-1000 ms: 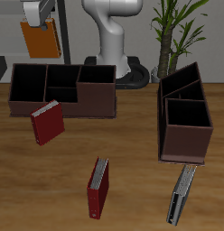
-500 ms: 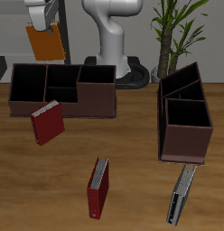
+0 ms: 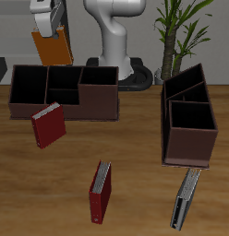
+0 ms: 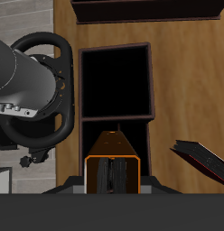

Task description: Place the orange book into the back desk caddy's back compartment

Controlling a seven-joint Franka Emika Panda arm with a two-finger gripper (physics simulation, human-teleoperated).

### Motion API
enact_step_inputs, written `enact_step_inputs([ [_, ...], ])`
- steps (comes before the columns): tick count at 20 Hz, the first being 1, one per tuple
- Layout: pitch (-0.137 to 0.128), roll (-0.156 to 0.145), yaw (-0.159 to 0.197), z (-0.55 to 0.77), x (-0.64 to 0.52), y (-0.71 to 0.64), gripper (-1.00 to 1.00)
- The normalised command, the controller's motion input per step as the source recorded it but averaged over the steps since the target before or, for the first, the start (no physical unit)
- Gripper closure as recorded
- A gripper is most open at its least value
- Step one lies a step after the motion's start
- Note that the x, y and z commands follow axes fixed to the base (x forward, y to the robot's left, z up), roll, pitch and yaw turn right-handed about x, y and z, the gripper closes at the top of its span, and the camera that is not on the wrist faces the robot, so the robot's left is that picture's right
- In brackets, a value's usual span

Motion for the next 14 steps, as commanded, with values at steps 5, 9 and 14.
enact_step_inputs([
  [5,0.02,0.033,0.017,-0.11,-0.01,0.14,1.0],
  [9,0.041,0.014,-0.007,-0.16,-0.04,0.07,1.0],
  [14,0.043,-0.01,-0.008,-0.14,0.0,-0.01,1.0],
])
